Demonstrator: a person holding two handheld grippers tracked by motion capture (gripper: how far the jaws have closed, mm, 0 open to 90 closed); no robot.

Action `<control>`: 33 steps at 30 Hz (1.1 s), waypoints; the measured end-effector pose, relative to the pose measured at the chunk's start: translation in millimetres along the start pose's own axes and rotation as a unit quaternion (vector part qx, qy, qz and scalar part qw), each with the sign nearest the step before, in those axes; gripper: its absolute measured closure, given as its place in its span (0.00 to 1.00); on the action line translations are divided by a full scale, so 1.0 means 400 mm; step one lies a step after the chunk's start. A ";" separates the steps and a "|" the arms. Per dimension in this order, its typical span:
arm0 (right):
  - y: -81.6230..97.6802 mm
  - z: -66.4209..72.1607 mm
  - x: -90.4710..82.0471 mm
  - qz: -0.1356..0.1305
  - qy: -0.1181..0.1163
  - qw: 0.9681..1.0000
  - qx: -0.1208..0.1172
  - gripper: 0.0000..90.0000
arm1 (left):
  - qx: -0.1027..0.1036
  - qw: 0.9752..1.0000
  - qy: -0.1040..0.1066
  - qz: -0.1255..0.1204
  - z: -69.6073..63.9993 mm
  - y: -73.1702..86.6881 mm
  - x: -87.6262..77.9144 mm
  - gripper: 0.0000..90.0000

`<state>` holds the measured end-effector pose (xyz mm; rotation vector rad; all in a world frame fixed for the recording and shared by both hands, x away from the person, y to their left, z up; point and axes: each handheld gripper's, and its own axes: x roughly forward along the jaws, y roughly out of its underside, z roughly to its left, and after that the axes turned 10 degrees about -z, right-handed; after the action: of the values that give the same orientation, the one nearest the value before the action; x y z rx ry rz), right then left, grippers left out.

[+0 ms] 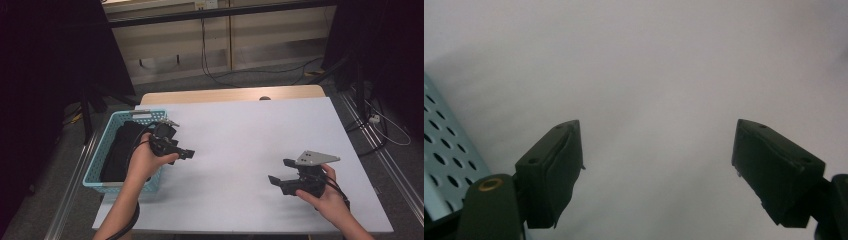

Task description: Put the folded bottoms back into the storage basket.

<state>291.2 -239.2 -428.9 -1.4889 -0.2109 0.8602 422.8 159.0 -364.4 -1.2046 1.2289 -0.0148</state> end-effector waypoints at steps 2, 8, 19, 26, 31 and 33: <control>0.004 -0.002 -0.006 0.001 0.000 1.000 0.003 0.21 | 0.002 1.000 0.003 0.000 -0.004 0.007 0.003 0.22; 0.014 -0.003 -0.018 0.004 -0.002 1.000 0.001 0.21 | 0.012 1.000 0.009 0.001 -0.014 0.028 0.011 0.21; 0.030 -0.009 -0.038 0.011 -0.001 1.000 0.009 0.21 | 0.022 1.000 0.021 -0.008 -0.034 0.072 0.004 0.20; 0.035 -0.008 -0.049 0.015 0.000 1.000 0.007 0.21 | 0.029 0.999 0.031 -0.013 -0.047 0.099 0.003 0.19; 0.039 -0.007 -0.056 0.016 0.004 1.000 0.009 0.21 | 0.030 0.999 0.037 -0.015 -0.053 0.118 0.008 0.19; 0.041 -0.006 -0.059 0.017 0.002 1.000 0.009 0.20 | 0.028 0.999 0.039 -0.015 -0.056 0.126 0.011 0.19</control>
<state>270.1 -257.9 -435.5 -1.4800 -0.1743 0.8853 380.0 163.0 -399.4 -1.1838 1.2696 -0.1186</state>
